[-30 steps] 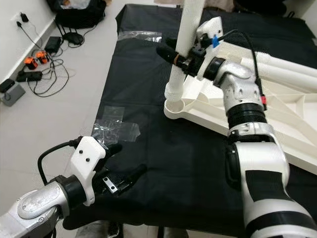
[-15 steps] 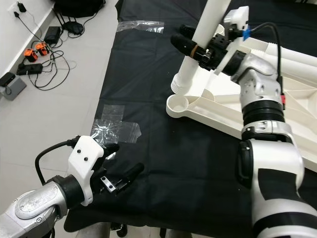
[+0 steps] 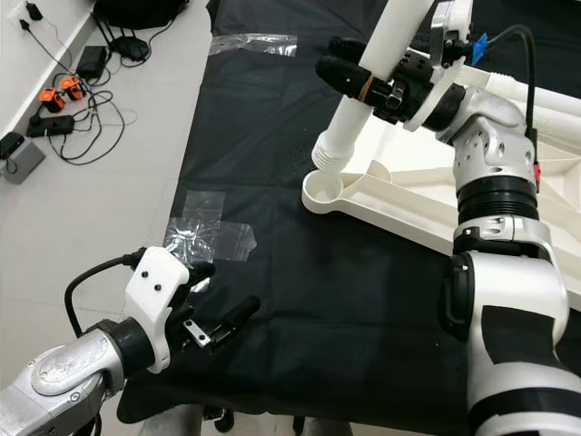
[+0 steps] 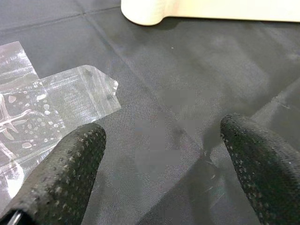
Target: Building children table
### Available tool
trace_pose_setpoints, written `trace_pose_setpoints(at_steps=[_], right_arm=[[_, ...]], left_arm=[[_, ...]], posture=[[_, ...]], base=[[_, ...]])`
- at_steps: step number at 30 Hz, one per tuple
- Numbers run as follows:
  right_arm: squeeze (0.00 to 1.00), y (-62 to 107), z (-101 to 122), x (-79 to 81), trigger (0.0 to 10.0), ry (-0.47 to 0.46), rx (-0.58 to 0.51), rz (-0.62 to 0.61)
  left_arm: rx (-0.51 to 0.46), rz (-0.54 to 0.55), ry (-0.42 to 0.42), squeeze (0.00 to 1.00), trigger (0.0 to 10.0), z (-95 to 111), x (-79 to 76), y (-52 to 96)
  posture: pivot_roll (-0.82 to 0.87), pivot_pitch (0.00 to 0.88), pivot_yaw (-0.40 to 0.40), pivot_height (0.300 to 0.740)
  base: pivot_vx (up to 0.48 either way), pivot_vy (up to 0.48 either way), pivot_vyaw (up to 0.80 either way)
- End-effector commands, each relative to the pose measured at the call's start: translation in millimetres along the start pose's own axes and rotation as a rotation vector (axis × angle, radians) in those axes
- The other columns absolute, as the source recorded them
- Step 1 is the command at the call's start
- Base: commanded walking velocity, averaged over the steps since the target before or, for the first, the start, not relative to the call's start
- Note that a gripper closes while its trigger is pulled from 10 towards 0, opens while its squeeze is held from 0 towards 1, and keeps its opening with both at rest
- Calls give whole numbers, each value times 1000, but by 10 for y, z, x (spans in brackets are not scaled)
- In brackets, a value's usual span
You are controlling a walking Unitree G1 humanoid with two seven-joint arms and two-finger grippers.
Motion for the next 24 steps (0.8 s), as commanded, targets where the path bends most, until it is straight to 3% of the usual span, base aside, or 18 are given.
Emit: trace_pose_setpoints(at_steps=[1,14,24], right_arm=[[0,-15,27,67,0,0,-16,53],[0,-68,-119,248,0,-36,32,126],[0,-2,-310,357,0,-62,106,141]], left_arm=[[17,-3,2,0,10000,-46,-5,9],[14,3,2,0,10000,-56,6,4],[-8,9,-5,0,10000,-8,6,-8]], posture=[[148,305,-12,740],[144,302,-18,740],[141,304,-19,740]], base=[[0,0,0],[0,0,0],[0,0,0]])
Point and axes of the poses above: a point about 5 cm out from each wrist's last joint towards the gripper, its own y axis pointing back from the gripper into the wrist, its own z axis along the axis of the wrist's last joint, x = y × z, the point moved 4 cm from there along -y, pointing out of the wrist towards the gripper, and after that the axes turned 15 degrees about y, right-handed, at the moved point
